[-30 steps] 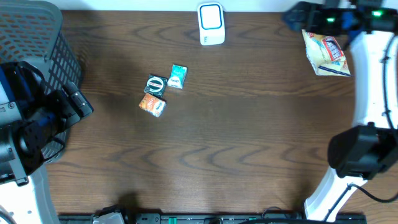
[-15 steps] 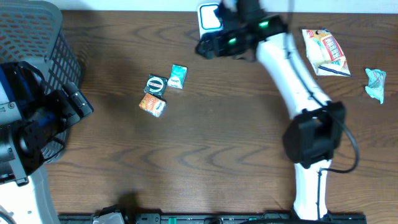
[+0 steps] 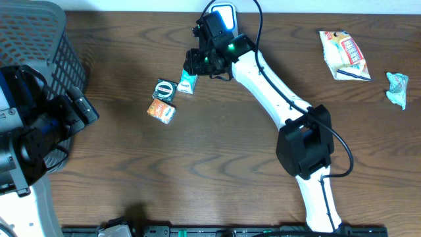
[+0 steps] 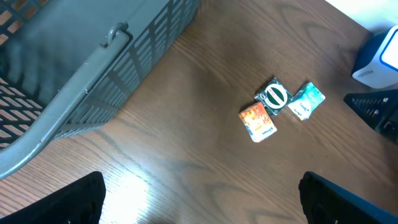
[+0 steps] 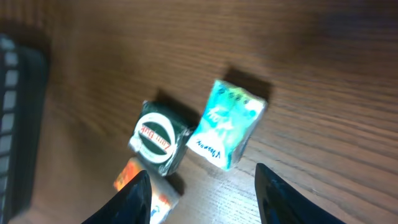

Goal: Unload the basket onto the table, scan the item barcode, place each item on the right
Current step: 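Reach the right gripper to the teal tissue pack beside the tin, then grasp the teal tissue pack with the right gripper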

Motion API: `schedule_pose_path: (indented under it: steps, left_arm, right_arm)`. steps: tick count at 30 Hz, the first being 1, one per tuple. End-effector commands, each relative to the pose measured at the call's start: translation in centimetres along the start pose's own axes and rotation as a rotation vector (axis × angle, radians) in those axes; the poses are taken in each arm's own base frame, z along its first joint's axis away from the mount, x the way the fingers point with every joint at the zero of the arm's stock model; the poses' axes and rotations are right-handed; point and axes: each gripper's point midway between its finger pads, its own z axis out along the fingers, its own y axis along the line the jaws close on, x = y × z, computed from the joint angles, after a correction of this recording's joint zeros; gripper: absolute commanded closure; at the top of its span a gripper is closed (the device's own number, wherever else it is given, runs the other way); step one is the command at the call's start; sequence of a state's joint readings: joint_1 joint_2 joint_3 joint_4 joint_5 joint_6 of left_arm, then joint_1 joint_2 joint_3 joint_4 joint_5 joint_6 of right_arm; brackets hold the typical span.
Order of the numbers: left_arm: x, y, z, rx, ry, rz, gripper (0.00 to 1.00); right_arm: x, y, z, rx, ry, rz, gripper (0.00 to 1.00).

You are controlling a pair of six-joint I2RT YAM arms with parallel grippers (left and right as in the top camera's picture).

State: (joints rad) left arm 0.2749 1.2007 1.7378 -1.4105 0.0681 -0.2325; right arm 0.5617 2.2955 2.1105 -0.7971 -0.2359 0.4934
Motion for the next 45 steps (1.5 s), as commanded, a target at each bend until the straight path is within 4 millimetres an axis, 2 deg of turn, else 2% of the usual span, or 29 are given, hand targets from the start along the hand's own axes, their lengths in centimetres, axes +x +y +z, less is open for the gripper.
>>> schedule_pose_path:
  steps: [1, 10, 21, 33, 45]
  left_arm:
    - [0.1, 0.3, 0.2, -0.015, 0.008, -0.006, 0.02]
    - [0.1, 0.3, 0.2, -0.015, 0.008, -0.006, 0.02]
    - [0.1, 0.3, 0.2, -0.015, 0.008, -0.006, 0.02]
    - [0.1, 0.3, 0.2, -0.015, 0.008, -0.006, 0.02]
    - [0.1, 0.3, 0.2, -0.015, 0.008, -0.006, 0.02]
  right_arm:
    - [0.1, -1.9, 1.3, 0.106, -0.028, 0.091, 0.49]
    - [0.7, -2.6, 3.0, 0.117, -0.009, 0.113, 0.48]
    - [0.6, -3.1, 3.2, 0.136, -0.024, 0.158, 0.48]
    - [1.2, -3.3, 4.5, 0.127, -0.031, 0.174, 0.50]
    - [2.9, -3.3, 7.7, 0.084, -0.064, 0.172, 0.51]
